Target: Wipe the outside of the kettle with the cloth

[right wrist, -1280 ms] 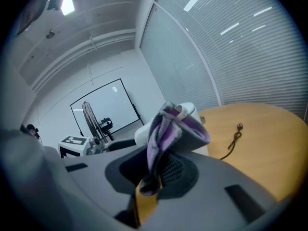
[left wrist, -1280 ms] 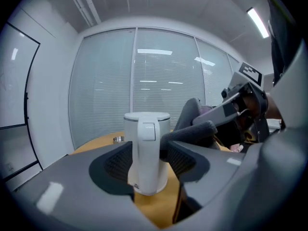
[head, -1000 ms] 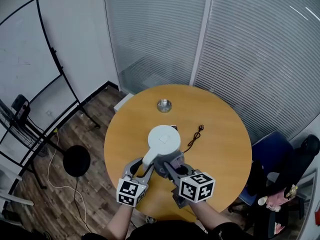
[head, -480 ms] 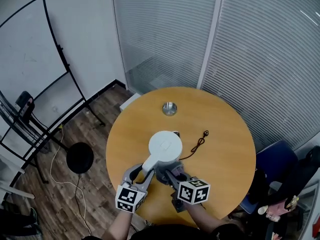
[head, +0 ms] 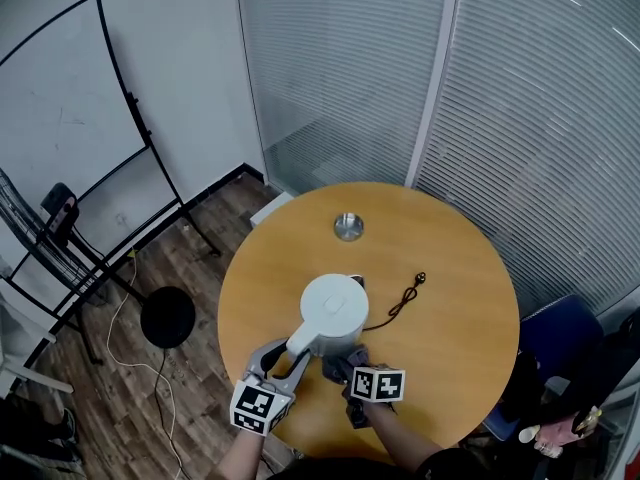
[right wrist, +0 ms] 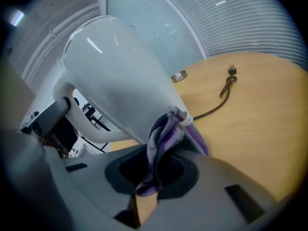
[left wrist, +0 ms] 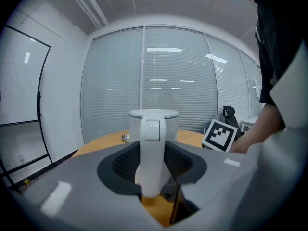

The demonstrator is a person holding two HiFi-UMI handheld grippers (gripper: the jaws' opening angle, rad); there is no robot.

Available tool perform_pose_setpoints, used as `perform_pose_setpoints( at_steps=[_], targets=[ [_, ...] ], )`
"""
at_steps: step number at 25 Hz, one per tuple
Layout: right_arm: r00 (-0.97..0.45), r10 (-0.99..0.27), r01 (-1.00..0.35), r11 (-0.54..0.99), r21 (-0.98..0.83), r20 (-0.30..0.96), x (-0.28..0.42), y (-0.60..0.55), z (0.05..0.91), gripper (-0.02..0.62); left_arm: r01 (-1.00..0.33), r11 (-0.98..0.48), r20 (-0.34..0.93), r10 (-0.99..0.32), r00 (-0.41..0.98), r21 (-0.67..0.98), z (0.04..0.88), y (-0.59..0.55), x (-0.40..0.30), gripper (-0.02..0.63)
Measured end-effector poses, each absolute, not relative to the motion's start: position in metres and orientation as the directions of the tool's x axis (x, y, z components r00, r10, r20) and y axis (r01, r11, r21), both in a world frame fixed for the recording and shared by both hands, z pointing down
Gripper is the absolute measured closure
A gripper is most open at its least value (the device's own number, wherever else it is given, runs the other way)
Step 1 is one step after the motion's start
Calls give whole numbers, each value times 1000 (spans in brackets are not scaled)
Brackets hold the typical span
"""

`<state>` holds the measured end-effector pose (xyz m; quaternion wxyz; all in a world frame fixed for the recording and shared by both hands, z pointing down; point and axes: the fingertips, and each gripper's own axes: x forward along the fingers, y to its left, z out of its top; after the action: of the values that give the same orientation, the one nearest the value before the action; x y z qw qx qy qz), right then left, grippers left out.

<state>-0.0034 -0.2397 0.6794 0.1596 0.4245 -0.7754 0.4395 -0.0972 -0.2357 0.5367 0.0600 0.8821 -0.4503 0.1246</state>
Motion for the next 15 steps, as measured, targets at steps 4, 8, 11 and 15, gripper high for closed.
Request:
perform_pose_setpoints(
  at_steps=[4,8,11,15],
  targets=[
    [-590,-563,-797,291,-529,578,12,-233,646,554,-810,-587,269,-779,566,5,533,-234,-97,445],
    [-541,-682,-821,303,-484,492,44,-231,589,554,-816,-579,254,-787,562,10,535,-235,-101,445],
    [-557,-721,-811,365,-458,412,54,-232,543,554,-814,-580,252,-785,566,23,534,-235,-102,445],
    [-505,-812,-835,372,-406,294,71,-241,489,554,-810,-585,248,-781,573,28,534,-236,-103,445]
  ],
)
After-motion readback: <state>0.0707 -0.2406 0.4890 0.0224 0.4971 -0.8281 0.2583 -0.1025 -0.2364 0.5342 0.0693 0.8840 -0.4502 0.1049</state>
